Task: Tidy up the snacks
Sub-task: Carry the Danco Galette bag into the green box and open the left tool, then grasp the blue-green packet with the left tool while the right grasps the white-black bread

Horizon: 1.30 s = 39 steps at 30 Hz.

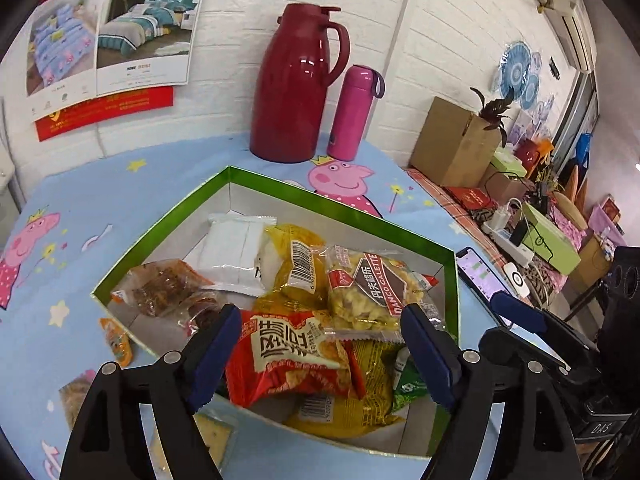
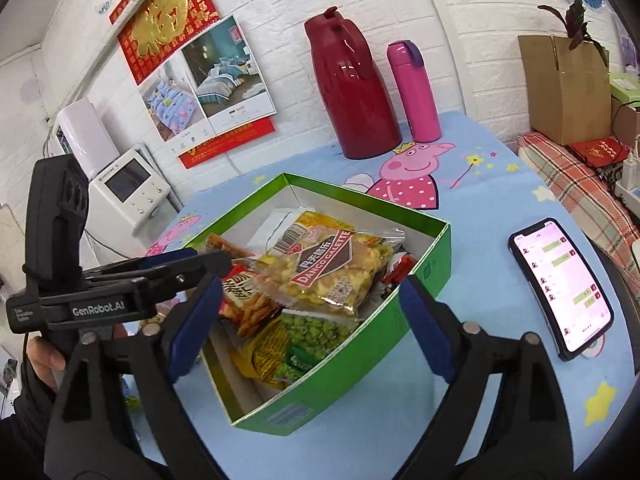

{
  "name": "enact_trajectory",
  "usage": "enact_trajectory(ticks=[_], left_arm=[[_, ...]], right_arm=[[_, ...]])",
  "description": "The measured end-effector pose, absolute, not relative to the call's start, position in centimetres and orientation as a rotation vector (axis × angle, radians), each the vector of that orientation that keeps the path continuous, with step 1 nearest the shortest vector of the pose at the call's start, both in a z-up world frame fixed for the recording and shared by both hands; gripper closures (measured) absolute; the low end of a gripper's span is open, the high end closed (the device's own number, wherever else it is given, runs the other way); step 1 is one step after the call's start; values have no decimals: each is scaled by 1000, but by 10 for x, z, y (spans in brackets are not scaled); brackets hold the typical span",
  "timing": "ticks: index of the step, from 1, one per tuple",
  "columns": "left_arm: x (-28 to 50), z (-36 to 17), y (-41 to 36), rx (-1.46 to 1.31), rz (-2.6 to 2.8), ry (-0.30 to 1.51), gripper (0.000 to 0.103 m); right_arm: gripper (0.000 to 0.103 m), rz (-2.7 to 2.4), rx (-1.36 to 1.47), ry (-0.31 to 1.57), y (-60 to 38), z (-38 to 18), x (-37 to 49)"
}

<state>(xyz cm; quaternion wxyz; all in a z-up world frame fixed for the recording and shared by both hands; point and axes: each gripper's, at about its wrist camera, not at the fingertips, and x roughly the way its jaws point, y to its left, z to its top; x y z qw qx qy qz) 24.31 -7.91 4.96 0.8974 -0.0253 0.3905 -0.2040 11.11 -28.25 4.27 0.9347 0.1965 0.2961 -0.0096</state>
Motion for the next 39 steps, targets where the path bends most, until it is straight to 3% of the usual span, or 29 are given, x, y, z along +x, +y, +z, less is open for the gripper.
enact_trajectory(ticks=[2, 6, 9, 20, 26, 39], left_arm=[[225, 59, -71, -53, -404, 791, 16], [180, 70, -51, -35, -301, 769, 13], [141, 72, -27, -89, -267, 726, 0], [42, 28, 67, -247, -36, 762, 0], [10, -4, 99, -253, 39, 807, 0], [54, -26, 90, -261, -88, 829, 1]], right_arm=[[2, -15, 417, 584, -278, 49, 98], [1, 14, 414, 557, -261, 59, 71], [1, 44, 399, 543, -244, 61, 52], [1, 111, 404, 529, -185, 43, 23], [1, 126, 379, 675, -153, 21, 35], [1, 115, 257, 712, -119, 7, 41]])
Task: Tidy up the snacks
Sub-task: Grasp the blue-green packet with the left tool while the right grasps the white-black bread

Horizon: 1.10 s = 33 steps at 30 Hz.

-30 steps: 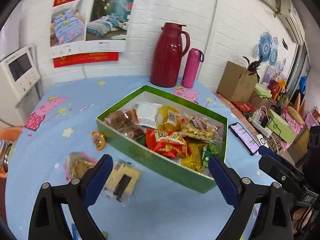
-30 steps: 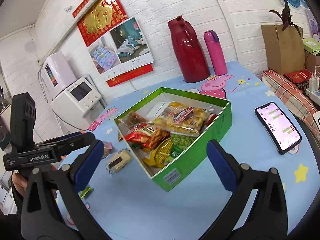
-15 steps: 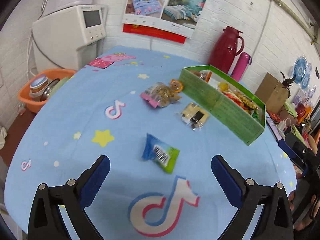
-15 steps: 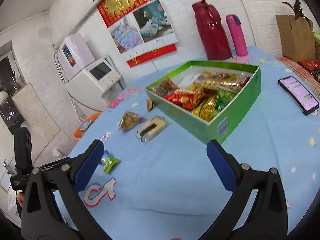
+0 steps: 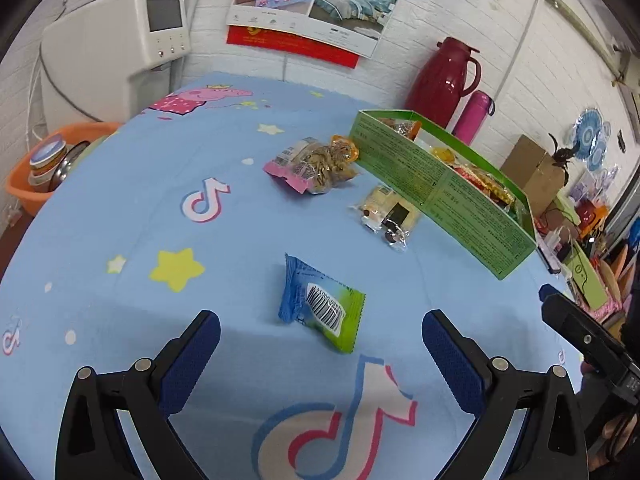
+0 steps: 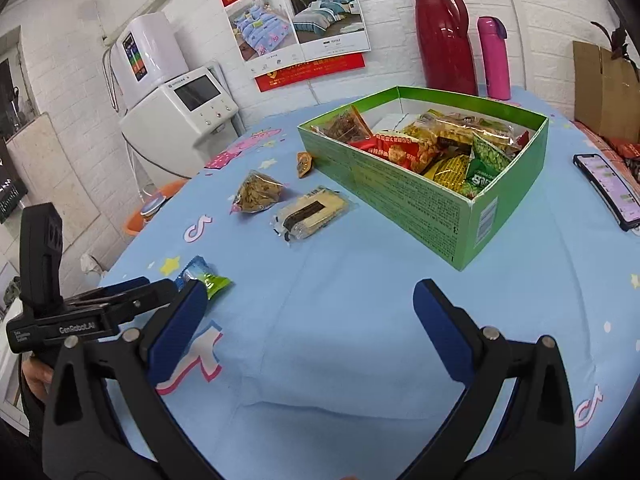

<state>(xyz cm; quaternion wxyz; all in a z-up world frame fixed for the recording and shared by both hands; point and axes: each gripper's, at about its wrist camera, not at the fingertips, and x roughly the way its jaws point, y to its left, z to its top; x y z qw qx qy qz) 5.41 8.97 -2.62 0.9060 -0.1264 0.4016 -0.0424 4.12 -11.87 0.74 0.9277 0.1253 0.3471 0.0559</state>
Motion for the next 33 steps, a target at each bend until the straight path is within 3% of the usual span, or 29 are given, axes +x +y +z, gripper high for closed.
enact_trajectory(ticks=[3, 6, 7, 8, 23, 33], left_arm=[[67, -34, 84, -220, -110, 840, 10], [75, -44, 82, -210, -161, 871, 39], [77, -47, 82, -215, -185, 886, 57], [79, -51, 82, -224, -205, 898, 68], [76, -49, 132, -395, -166, 781, 69], [76, -55, 132, -444, -227, 812, 68]], right_arm=[[1, 108, 217, 721, -113, 6, 47], [1, 99, 205, 748, -107, 3, 60], [1, 97, 212, 763, -105, 2, 67], [1, 99, 222, 777, -103, 1, 73], [1, -159, 277, 905, -66, -29, 192], [6, -243, 191, 928, -70, -51, 198]])
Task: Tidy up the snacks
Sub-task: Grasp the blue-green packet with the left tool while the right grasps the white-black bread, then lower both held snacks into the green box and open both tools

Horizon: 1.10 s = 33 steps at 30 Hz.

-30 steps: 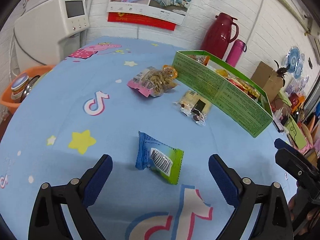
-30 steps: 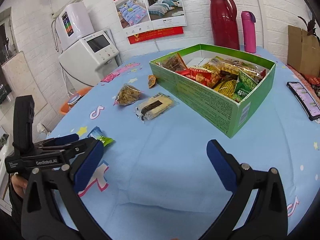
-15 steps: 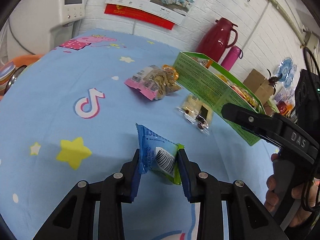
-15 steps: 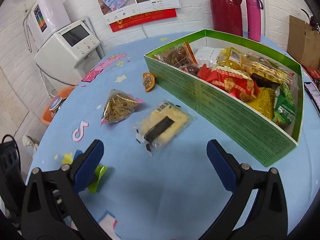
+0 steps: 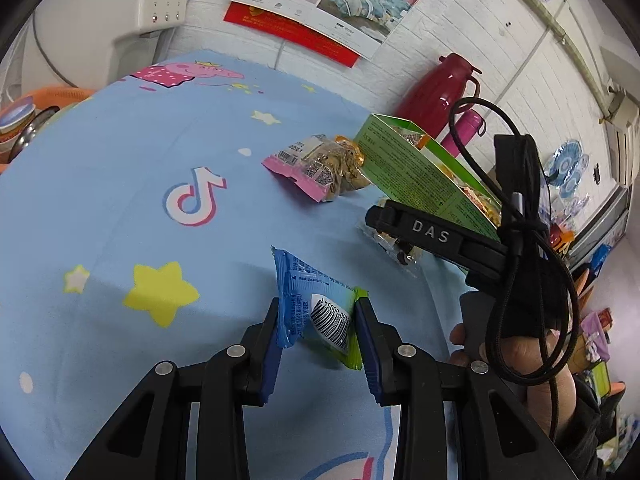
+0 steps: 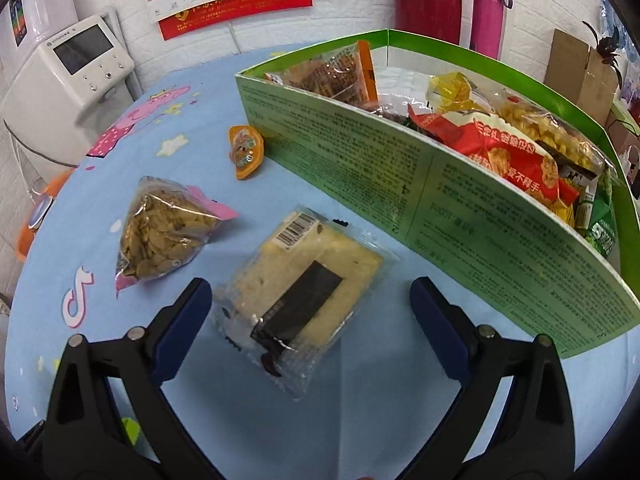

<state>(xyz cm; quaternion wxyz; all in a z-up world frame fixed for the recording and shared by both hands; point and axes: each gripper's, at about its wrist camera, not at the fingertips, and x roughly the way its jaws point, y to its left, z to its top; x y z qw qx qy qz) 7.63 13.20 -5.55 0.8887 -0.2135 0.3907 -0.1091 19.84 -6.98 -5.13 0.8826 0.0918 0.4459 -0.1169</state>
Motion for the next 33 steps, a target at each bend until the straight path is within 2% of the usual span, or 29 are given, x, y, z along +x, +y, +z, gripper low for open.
enact_trajectory(ticks=[5, 8, 10, 17, 21, 24, 26, 27, 33], left_arm=[[77, -56, 135, -457, -225, 813, 68], [77, -58, 136, -458, -220, 817, 68], [77, -58, 135, -457, -224, 818, 68], [78, -59, 135, -462, -235, 815, 68], [79, -60, 136, -475, -237, 812, 67], [79, -60, 136, -481, -239, 810, 67], [79, -60, 137, -487, -243, 808, 67], [80, -61, 137, -493, -247, 808, 67], [82, -62, 137, -507, -275, 815, 72]], right_arm=[[17, -183, 132, 944, -79, -48, 176], [26, -147, 107, 948, -82, -45, 159], [37, -128, 112, 947, -88, -43, 145], [38, -57, 127, 961, -88, -41, 147], [30, -32, 129, 962, -80, -42, 161], [29, -47, 100, 956, -77, -45, 171], [32, -59, 73, 952, -76, -47, 173], [44, -72, 37, 945, -75, -48, 172], [49, -12, 74, 935, -84, -45, 158]])
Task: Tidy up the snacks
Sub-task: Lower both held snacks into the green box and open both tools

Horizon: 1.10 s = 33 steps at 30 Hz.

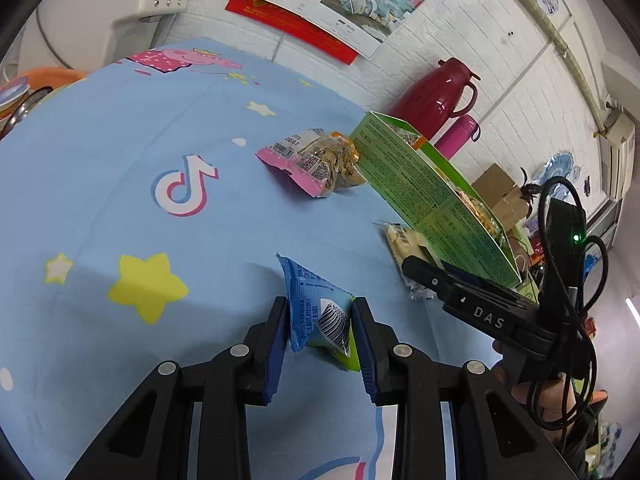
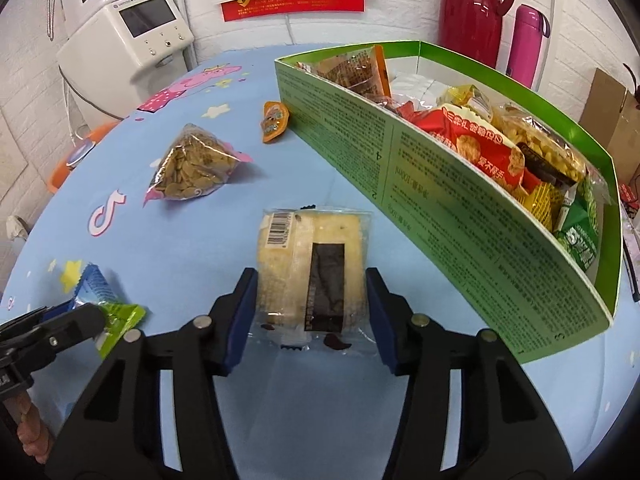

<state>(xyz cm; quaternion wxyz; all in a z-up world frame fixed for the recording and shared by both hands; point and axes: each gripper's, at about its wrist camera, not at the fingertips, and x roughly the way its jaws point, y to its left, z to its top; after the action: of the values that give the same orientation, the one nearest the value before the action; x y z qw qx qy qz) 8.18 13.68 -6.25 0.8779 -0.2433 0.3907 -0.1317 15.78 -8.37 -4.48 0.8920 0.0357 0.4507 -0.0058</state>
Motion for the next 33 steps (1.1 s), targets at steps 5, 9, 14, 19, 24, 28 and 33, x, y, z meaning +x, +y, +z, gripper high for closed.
enact_trajectory(ticks=[5, 9, 14, 19, 24, 28, 33], left_arm=[[82, -63, 138, -522, -283, 816, 75], [80, -61, 134, -507, -265, 824, 75], [76, -33, 110, -476, -352, 824, 75], [94, 18, 78, -376, -429, 778, 75], [133, 59, 45, -301, -470, 736, 75], [173, 75, 18, -260, -463, 720, 75], [226, 69, -6, -229, -433, 730, 75]], right_arm=[[49, 49, 114, 890, -86, -30, 131], [49, 66, 143, 832, -96, -9, 111], [49, 63, 168, 743, -117, 20, 94], [49, 23, 183, 674, -142, 40, 90], [49, -25, 185, 636, -172, 52, 102], [48, -71, 175, 625, -198, 55, 123], [48, -93, 168, 637, -223, 49, 152]])
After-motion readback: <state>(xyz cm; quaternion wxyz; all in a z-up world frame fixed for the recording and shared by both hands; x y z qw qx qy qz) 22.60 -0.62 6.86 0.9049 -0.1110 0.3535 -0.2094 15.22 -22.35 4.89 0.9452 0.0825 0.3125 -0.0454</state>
